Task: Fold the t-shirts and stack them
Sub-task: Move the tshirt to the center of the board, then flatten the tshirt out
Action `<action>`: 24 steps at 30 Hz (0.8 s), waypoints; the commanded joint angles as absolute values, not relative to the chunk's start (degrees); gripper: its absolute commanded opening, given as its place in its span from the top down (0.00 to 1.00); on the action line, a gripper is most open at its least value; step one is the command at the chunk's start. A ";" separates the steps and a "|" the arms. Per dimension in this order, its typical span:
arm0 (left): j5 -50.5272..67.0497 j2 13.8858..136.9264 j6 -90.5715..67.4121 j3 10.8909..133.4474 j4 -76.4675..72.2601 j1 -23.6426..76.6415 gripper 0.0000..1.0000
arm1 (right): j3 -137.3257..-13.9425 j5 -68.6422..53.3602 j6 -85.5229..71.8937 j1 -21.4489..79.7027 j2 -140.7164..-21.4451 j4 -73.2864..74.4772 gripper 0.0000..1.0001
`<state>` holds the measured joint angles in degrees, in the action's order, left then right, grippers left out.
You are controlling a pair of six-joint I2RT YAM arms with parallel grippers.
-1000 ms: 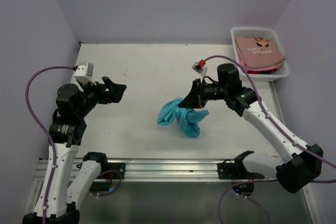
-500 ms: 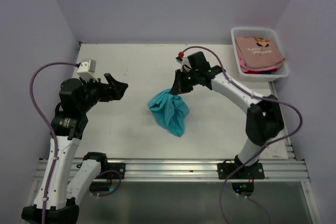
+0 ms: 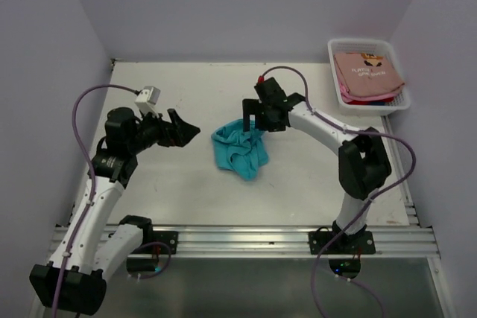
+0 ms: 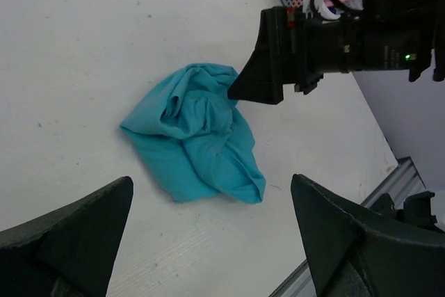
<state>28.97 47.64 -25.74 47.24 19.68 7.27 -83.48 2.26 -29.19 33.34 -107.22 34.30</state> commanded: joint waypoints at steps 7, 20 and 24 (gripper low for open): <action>14.88 62.38 -16.09 55.00 17.21 30.65 0.00 | -78.05 13.70 -30.06 33.05 -88.09 26.89 0.01; -12.47 82.52 -22.49 59.41 17.84 44.64 0.03 | -75.85 34.80 -31.91 33.05 -67.69 41.65 0.01; -15.55 86.74 -24.61 59.59 16.01 46.75 0.04 | -76.46 36.47 -31.29 33.05 -61.81 44.82 0.01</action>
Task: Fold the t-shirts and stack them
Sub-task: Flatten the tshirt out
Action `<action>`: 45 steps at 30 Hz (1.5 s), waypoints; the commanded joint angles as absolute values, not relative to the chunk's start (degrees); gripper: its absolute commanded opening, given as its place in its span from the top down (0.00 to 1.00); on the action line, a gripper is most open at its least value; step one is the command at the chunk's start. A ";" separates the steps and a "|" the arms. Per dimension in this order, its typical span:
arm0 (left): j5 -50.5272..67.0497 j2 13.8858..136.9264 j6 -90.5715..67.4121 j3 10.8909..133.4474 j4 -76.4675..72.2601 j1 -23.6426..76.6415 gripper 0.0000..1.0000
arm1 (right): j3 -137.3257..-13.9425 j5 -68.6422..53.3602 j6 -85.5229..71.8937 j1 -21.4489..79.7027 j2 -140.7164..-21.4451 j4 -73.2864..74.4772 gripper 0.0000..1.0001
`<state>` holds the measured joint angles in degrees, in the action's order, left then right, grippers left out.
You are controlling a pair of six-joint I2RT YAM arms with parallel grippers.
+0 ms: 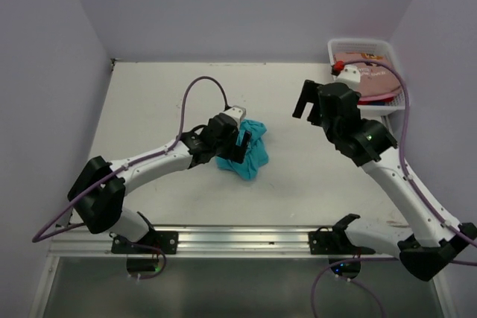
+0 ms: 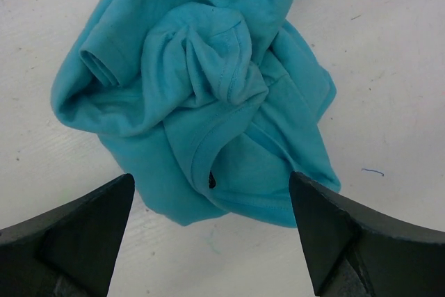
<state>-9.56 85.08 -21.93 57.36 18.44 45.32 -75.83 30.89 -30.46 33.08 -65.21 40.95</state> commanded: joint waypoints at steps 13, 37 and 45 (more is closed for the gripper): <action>-21.62 99.66 -27.60 63.81 12.39 47.29 0.07 | -73.13 30.33 -29.01 33.05 -56.51 47.20 0.01; -29.09 80.51 -19.87 95.44 40.86 48.78 0.68 | -58.19 24.27 -28.65 32.96 -63.71 33.60 0.01; -25.77 78.49 -18.11 92.83 39.75 48.87 0.64 | -58.97 18.02 -28.56 32.78 -76.20 26.81 0.01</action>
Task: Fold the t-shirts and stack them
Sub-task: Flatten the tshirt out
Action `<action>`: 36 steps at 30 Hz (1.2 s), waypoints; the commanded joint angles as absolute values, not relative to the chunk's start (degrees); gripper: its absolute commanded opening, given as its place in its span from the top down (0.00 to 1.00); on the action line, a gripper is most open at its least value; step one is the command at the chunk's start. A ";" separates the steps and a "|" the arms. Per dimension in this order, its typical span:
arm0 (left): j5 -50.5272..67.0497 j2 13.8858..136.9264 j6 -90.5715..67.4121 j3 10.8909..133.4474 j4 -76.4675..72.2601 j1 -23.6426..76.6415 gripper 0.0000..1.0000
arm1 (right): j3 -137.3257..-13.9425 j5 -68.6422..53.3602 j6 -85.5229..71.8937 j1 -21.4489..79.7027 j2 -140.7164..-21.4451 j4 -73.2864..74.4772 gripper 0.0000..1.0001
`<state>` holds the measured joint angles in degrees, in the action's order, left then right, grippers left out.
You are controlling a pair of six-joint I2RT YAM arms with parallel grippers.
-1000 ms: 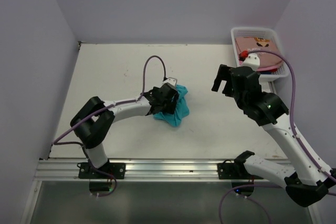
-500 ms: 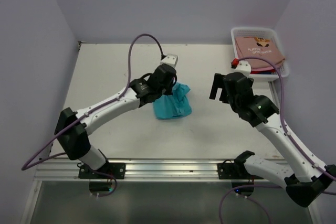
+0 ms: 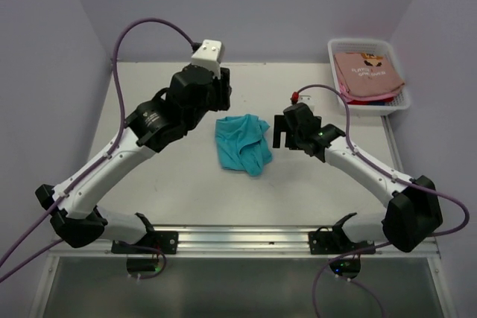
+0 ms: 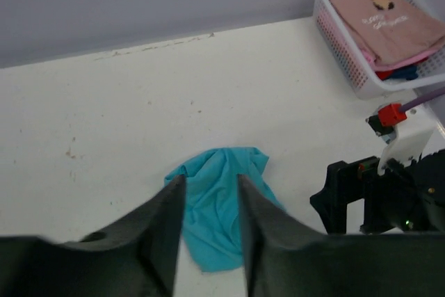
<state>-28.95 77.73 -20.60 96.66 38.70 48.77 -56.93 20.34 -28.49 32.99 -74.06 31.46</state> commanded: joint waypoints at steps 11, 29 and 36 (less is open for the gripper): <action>-10.72 89.20 -17.67 69.53 20.22 50.54 0.01 | -60.46 27.50 -28.13 30.68 -67.16 32.34 0.01; -20.82 106.60 -15.82 67.32 11.25 50.54 0.05 | -62.32 28.30 -25.84 29.53 -62.93 34.98 0.01; -25.66 107.94 -16.79 68.03 9.76 50.54 0.23 | -61.26 27.86 -24.79 29.53 -61.35 34.89 0.02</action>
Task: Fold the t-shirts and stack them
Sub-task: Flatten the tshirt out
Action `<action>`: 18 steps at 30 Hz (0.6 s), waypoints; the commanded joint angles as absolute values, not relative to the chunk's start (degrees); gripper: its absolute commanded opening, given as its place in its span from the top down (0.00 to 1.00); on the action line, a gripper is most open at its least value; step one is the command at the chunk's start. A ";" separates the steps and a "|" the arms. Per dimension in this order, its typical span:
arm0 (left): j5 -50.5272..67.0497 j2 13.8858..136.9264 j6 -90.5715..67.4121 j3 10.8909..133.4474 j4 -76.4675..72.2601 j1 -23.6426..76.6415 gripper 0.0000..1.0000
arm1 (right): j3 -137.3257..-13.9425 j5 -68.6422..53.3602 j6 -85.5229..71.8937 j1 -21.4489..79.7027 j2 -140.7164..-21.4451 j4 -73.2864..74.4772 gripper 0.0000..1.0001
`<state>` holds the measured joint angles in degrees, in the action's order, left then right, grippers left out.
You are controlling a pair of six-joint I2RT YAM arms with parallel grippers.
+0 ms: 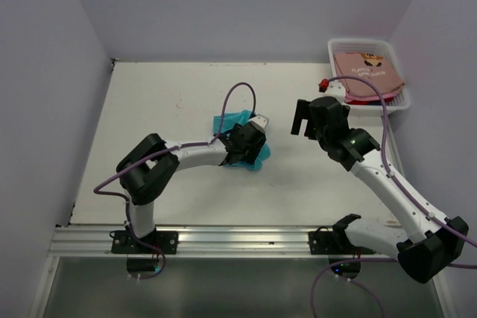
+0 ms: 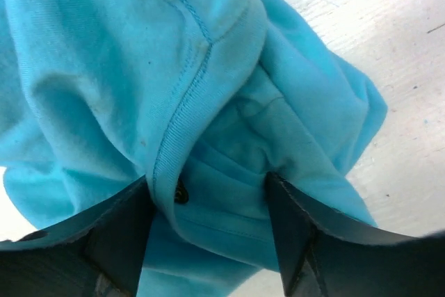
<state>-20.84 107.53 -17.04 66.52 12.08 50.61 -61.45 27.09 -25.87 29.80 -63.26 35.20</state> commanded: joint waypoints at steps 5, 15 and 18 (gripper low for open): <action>-27.24 104.77 -16.96 67.68 10.46 50.62 0.62 | -60.56 27.69 -24.52 29.53 -60.73 34.80 0.04; -31.99 103.54 -17.49 67.67 12.48 50.62 1.00 | -60.03 26.63 -24.61 29.53 -61.26 34.01 0.06; -33.57 101.09 -18.45 70.91 17.90 50.89 1.00 | -59.94 26.63 -24.26 29.53 -61.52 34.01 0.06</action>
<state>-29.32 105.56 -16.99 66.67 13.67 50.65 -60.16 26.96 -25.21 29.80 -61.73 35.14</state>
